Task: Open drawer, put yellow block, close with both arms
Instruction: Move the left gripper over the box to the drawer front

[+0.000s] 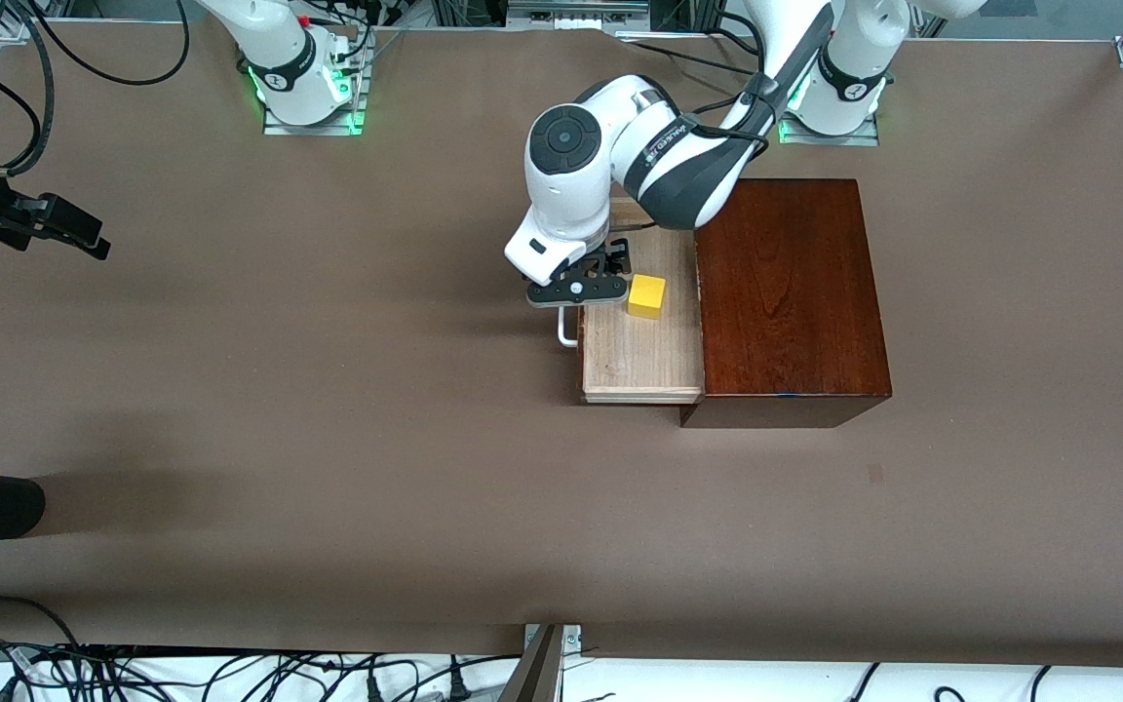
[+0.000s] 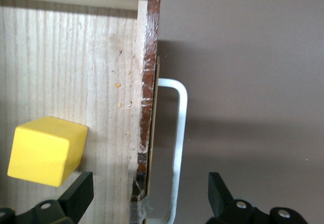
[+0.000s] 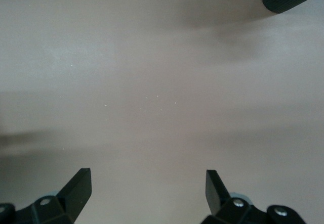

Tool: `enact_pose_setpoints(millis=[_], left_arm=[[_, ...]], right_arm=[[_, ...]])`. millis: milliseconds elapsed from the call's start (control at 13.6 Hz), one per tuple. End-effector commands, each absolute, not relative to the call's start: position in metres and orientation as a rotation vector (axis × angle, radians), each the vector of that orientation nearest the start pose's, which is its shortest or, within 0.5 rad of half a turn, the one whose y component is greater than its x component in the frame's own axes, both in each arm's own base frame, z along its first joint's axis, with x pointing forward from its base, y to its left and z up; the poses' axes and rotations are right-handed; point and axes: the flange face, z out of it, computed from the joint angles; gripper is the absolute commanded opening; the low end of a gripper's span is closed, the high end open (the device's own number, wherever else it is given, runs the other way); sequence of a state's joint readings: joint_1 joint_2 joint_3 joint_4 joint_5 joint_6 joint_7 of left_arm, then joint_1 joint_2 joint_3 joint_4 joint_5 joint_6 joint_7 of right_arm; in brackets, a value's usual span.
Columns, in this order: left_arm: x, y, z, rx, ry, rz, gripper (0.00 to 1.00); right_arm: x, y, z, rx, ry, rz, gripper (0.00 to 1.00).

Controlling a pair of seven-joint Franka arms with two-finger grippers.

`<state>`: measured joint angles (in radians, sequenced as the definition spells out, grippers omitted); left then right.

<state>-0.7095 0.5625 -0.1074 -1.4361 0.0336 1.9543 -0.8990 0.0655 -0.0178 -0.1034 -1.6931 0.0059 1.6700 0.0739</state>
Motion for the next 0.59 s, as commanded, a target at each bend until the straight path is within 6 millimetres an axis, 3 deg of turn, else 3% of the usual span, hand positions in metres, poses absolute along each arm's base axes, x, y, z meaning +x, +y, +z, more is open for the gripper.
enact_pose_setpoints(millis=[0,294,515], left_arm=[[0.501,-0.511,0.372,-3.134,-0.154,0.036,1.00],[0.491,-0.525,0.365,-3.108,-0.418,0.048,1.00],[0.468,-0.556,0.375,-3.093,-0.688,0.067,1.00]], right_arm=[[0.552,-0.019,0.585,-3.145,0.191,0.019,1.00],[0.553,-0.015,0.583,-3.141,0.190,0.024,1.00],[0.554,-0.015,0.584,-3.140,0.199,0.022,1.00]])
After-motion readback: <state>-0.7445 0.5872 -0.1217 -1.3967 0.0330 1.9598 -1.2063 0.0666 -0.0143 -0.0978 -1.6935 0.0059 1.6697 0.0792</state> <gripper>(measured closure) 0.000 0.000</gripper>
